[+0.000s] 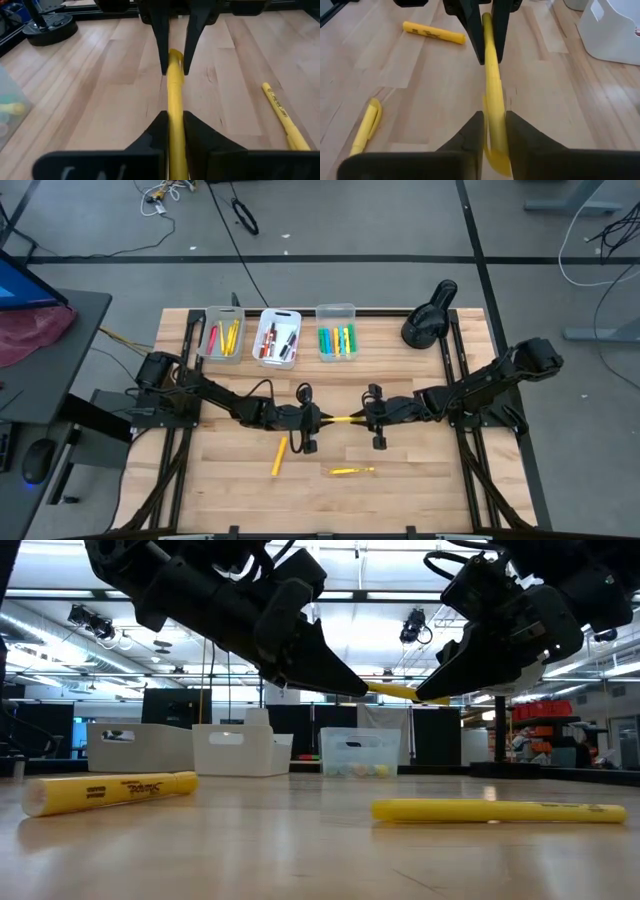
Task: Pick & Place Markers
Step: Put the yellow marker into the gray bin
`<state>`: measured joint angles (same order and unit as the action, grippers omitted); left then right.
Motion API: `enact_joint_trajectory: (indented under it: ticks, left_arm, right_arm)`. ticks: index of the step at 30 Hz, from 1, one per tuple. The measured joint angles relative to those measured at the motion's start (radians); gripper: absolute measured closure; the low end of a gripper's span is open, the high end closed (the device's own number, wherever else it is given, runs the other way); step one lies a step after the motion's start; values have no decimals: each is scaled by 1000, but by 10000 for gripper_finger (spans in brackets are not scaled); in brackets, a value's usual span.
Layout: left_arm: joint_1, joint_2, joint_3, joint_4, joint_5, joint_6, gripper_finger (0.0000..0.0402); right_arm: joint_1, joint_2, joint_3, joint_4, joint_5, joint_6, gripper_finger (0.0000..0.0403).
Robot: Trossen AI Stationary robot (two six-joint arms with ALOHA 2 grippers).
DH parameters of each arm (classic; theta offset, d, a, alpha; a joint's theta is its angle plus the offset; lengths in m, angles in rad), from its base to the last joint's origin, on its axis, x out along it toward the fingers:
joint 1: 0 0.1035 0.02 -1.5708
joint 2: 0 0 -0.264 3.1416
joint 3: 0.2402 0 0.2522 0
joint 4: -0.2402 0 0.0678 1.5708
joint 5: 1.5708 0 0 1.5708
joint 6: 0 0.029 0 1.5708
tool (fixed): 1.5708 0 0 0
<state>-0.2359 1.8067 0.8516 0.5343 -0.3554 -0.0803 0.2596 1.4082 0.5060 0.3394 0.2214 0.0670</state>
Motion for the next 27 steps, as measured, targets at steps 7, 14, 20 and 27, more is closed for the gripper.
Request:
enact_joint_trajectory:
  ticks: [7,14,20,27]
  left_arm:
    - [-16,-50,0,-92,-74,-42,366]
    - [-31,-289,0,-603,-308,-275,366]
    - [81,-563,0,-1227,-417,-730,367]
    - [499,-707,0,-1494,-243,-696,367]
  right_arm:
    - [-2,-25,0,-7,15,10,282]
    - [-1,-109,0,-117,92,108,255]
    - [0,-108,0,-87,119,88,266]
    - [-1,-108,0,-33,121,48,281]
